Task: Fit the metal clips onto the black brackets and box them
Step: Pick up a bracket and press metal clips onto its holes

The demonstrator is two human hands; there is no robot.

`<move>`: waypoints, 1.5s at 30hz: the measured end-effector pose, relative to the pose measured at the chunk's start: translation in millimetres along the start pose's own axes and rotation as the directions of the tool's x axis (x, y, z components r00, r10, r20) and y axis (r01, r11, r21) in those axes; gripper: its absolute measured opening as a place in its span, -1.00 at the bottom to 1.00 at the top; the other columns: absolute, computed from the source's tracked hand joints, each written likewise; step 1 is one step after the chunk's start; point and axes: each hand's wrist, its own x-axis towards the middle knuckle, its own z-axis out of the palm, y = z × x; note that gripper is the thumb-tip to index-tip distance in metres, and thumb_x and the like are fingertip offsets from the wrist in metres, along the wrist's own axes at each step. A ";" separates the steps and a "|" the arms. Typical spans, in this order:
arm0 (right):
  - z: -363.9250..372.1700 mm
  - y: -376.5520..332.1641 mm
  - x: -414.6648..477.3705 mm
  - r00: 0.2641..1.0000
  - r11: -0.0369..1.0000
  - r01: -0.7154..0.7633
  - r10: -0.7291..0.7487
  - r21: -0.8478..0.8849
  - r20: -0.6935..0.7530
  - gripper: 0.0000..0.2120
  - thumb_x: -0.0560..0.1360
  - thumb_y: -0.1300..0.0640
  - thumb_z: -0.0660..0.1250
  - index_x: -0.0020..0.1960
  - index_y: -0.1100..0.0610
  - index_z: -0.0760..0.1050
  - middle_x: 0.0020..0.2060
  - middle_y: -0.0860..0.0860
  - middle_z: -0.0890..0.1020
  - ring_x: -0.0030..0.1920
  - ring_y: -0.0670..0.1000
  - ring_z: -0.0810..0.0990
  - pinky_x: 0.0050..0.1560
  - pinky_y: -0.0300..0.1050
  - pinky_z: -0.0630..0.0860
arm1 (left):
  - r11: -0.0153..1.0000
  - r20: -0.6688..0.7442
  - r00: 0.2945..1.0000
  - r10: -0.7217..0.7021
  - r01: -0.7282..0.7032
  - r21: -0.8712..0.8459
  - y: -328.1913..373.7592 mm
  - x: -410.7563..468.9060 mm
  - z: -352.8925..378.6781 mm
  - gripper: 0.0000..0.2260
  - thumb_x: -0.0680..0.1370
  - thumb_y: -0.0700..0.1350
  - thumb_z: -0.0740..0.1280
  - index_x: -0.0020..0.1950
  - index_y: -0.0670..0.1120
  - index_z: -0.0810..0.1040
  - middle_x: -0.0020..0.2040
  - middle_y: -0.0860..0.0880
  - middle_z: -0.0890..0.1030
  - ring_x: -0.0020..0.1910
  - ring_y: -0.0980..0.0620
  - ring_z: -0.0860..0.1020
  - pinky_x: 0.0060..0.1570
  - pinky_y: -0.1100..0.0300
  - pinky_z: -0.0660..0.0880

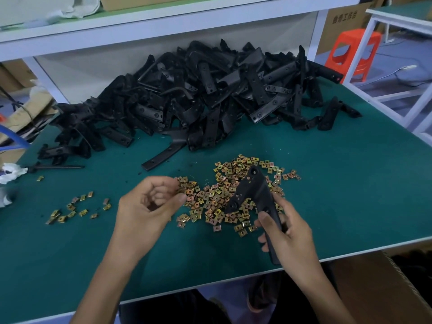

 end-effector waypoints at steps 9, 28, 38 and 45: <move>-0.5 -0.9 -0.7 1.000 1.000 0.023 -0.023 0.001 -0.004 -0.61 0.56 0.01 0.39 0.24 -0.43 0.44 -0.16 0.01 0.72 -0.37 0.00 0.64 -0.38 -0.17 0.57 | 0.978 0.036 0.979 0.199 -0.196 -0.071 46.7 -11.2 15.7 -0.75 0.34 -0.07 0.56 -0.06 0.21 0.66 -0.13 0.07 0.71 -0.17 0.18 0.65 -0.09 0.41 0.53; -0.8 -3.0 -1.6 1.000 0.999 0.031 -0.031 -0.015 -0.003 -0.55 0.60 0.11 0.38 0.22 -0.46 0.44 -0.16 0.02 0.71 -0.36 0.03 0.66 -0.38 -0.15 0.58 | 0.975 0.122 0.978 0.168 -0.183 0.126 38.3 -10.8 24.3 -0.86 0.49 0.02 0.46 0.02 0.22 0.65 -0.09 0.14 0.69 -0.11 0.15 0.65 -0.08 0.43 0.50; -1.2 -4.4 -2.3 1.000 1.000 0.019 -0.019 -0.022 0.002 -0.61 0.58 0.03 0.38 0.27 -0.40 0.41 -0.14 -0.01 0.71 -0.35 0.03 0.67 -0.37 -0.16 0.59 | 0.986 0.169 0.979 -0.112 0.131 -0.101 9.2 1.2 44.9 -0.89 0.51 -0.01 0.42 -0.02 0.05 0.72 -0.16 -0.04 0.71 -0.20 0.11 0.65 -0.13 0.30 0.59; -0.3 -4.1 -0.9 0.999 0.999 0.037 -0.037 -0.020 0.004 -0.55 0.60 0.09 0.39 0.18 -0.51 0.45 -0.17 0.00 0.72 -0.37 0.02 0.66 -0.39 -0.15 0.58 | 0.984 0.225 0.959 -0.173 0.176 0.004 -5.6 11.6 63.9 -0.86 0.59 -0.20 0.40 0.02 0.04 0.69 -0.15 0.09 0.71 -0.17 0.17 0.65 -0.10 0.27 0.58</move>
